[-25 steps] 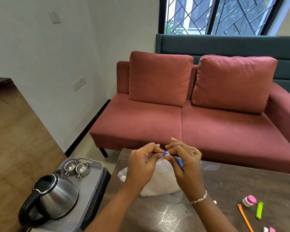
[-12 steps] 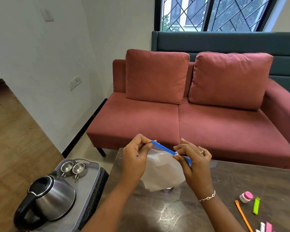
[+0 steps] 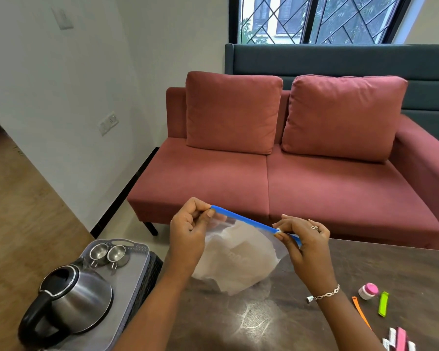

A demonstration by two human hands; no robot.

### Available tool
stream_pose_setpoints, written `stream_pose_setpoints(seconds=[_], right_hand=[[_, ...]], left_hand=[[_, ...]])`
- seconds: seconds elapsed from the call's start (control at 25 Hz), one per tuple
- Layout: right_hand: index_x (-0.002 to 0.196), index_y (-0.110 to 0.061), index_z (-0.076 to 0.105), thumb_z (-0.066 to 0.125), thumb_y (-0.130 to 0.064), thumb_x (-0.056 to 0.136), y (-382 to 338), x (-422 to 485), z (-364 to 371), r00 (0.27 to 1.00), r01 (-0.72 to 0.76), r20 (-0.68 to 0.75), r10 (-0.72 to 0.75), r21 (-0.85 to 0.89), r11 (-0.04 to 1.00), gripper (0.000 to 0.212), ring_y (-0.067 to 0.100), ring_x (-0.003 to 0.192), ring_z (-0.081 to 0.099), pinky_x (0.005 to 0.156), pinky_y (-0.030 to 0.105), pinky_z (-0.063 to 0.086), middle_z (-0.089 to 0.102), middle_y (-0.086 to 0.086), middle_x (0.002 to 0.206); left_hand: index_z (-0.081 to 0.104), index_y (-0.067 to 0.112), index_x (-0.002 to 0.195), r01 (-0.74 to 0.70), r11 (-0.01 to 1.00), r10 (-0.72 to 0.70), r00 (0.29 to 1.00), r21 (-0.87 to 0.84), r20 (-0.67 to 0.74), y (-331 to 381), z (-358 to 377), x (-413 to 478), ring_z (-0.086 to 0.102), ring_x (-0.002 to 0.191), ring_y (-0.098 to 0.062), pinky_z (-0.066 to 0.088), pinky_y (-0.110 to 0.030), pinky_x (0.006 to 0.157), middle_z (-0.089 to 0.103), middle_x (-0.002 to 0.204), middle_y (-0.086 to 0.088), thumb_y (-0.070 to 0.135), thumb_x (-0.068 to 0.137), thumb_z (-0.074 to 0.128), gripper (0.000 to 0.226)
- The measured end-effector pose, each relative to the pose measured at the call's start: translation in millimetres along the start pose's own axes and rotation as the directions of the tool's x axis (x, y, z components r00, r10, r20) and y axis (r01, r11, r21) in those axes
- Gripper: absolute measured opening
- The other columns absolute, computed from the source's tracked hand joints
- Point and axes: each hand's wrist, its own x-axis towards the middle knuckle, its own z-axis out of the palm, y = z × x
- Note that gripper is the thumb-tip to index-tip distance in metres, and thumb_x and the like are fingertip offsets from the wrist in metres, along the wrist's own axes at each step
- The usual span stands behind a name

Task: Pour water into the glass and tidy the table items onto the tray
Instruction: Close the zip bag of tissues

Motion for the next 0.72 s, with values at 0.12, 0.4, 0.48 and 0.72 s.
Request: stream_pose_setpoints(seconds=[0.12,0.4,0.48,0.72], right_hand=[[0.072,-0.015,0.062,0.061,-0.018,0.078,1,0,-3,1.000,-0.004,0.012,0.004,0.009,1.000,0.007,0.009,0.097,0.061,0.088,0.044,0.030,0.066,-0.014,0.085],[0.071,-0.014,0.062,0.059,-0.022,0.078,2,-1,-9,0.999,-0.001,0.034,0.000,0.009,1.000,0.011,0.010,0.097,0.062,0.086,0.043,0.031,0.067,-0.011,0.083],[0.072,-0.013,0.062,0.063,-0.017,0.082,3,0,-9,0.998,-0.009,0.055,0.007,0.035,0.999,0.010,0.010,0.095,0.063,0.087,0.044,0.037,0.068,-0.008,0.082],[0.089,-0.012,0.059,0.060,-0.026,0.084,1,5,-7,0.959,-0.279,0.214,0.187,0.582,0.764,0.015,0.003,0.075,0.062,0.067,0.014,0.048,0.070,0.000,0.079]], left_hand=[[0.054,0.001,0.078,0.013,0.999,-0.014,0.999,-0.035,-0.032,2,-5,0,0.072,0.070,-0.018,0.058,-0.033,0.070,0.073,0.069,0.001,0.001,0.091,0.052,0.014],[0.056,0.016,0.071,0.015,0.998,-0.023,0.992,-0.061,-0.128,6,-20,2,0.071,0.071,-0.027,0.056,-0.043,0.072,0.072,0.067,-0.003,0.000,0.090,0.053,0.024],[0.055,0.017,0.071,0.030,0.995,-0.041,0.993,-0.099,-0.114,6,-20,1,0.072,0.071,-0.029,0.056,-0.043,0.071,0.072,0.068,-0.007,0.001,0.091,0.052,0.026],[0.060,0.025,0.070,0.068,0.951,-0.115,0.983,-0.301,-0.142,13,-19,5,0.072,0.065,-0.022,0.058,-0.025,0.059,0.073,0.067,-0.003,0.006,0.091,0.050,0.030]])
